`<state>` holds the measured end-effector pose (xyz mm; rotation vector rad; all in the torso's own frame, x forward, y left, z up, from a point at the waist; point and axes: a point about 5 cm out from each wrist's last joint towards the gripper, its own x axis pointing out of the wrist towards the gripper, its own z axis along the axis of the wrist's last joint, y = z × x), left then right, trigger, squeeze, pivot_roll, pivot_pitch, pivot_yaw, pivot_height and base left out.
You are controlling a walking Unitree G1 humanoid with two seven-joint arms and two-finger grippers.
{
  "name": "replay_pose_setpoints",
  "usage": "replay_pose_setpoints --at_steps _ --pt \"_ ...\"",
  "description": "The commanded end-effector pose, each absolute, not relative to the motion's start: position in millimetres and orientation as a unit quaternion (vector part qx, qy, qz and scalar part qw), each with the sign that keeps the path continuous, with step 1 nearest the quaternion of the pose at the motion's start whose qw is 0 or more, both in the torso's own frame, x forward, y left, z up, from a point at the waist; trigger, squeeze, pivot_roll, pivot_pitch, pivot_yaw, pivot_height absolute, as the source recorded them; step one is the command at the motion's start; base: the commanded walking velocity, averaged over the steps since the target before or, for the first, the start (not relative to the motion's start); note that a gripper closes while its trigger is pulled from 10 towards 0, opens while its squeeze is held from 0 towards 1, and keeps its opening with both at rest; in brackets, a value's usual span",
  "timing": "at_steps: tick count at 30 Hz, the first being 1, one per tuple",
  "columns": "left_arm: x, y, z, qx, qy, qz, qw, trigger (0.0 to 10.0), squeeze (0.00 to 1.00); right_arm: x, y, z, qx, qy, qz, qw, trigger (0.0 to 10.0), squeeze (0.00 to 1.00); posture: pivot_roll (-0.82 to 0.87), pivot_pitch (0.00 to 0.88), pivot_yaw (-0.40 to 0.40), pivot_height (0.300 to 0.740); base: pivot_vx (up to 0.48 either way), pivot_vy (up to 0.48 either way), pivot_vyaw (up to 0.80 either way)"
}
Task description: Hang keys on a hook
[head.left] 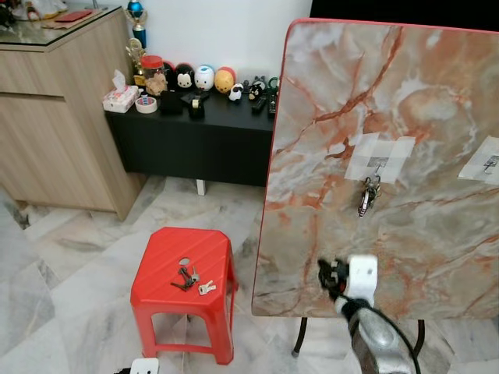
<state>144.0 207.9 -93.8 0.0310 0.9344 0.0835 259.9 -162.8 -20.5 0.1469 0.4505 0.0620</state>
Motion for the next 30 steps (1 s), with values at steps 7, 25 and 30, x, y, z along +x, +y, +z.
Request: replay_pose_setpoints --at_steps 7,25,30 --pt "126.9 202.9 -102.0 0.02 0.491 0.021 0.871 10.0 0.0 210.3 -172.6 -68.4 0.091 0.388 -0.029 0.916 10.0 0.0 0.07 0.0 -0.053 0.74 0.0 0.0 0.0" --pt "124.9 214.2 -101.1 0.031 0.497 0.035 0.866 10.0 0.0 157.2 -210.0 -92.0 0.079 0.468 -0.137 0.869 10.0 0.0 0.06 0.0 -0.034 0.74 0.0 0.0 0.0" --pt "126.3 213.7 -100.8 0.033 0.498 0.035 0.866 10.0 0.0 156.4 -205.7 -93.2 0.075 0.475 -0.135 0.866 10.0 0.0 0.07 0.0 -0.033 0.74 0.0 0.0 0.0"
